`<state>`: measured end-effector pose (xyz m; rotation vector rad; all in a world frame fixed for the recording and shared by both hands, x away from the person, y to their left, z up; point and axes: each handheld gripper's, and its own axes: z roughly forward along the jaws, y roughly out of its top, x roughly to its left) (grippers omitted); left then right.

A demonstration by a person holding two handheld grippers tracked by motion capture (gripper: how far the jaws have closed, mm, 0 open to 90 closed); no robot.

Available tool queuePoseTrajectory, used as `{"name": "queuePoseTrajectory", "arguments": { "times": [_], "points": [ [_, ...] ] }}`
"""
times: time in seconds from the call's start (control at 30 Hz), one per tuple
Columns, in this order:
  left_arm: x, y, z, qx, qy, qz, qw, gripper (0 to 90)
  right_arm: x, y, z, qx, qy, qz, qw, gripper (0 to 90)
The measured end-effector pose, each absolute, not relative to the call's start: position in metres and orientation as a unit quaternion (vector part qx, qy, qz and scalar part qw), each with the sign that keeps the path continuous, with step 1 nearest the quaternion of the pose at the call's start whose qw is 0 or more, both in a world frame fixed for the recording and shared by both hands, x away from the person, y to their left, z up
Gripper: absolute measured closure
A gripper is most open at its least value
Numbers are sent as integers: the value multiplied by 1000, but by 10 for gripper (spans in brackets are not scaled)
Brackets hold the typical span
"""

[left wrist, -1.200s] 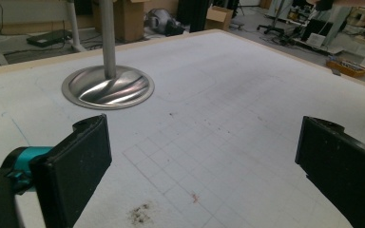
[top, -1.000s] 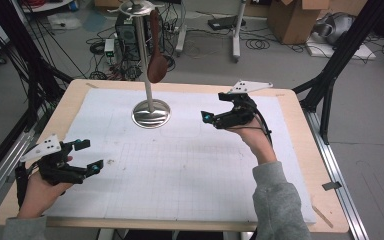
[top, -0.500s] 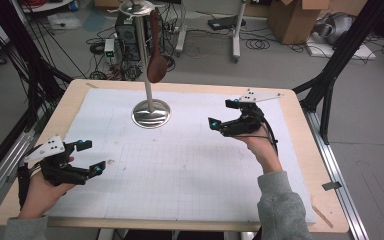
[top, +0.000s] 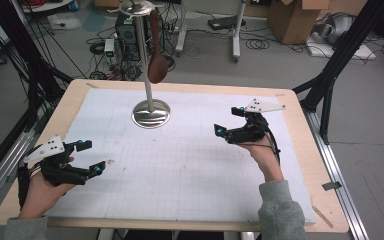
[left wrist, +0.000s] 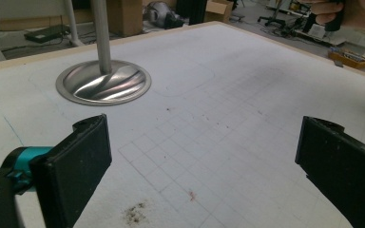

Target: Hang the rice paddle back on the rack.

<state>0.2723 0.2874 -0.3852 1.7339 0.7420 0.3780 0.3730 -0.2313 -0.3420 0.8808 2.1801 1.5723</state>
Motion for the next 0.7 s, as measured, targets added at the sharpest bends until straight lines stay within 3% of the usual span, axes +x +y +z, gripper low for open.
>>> {"name": "queuePoseTrajectory", "arguments": {
  "times": [0.7],
  "points": [
    [272,288,-388,743,319,160,566,51,348,-271,-361,332,723,584,165,12]
  ]
}}
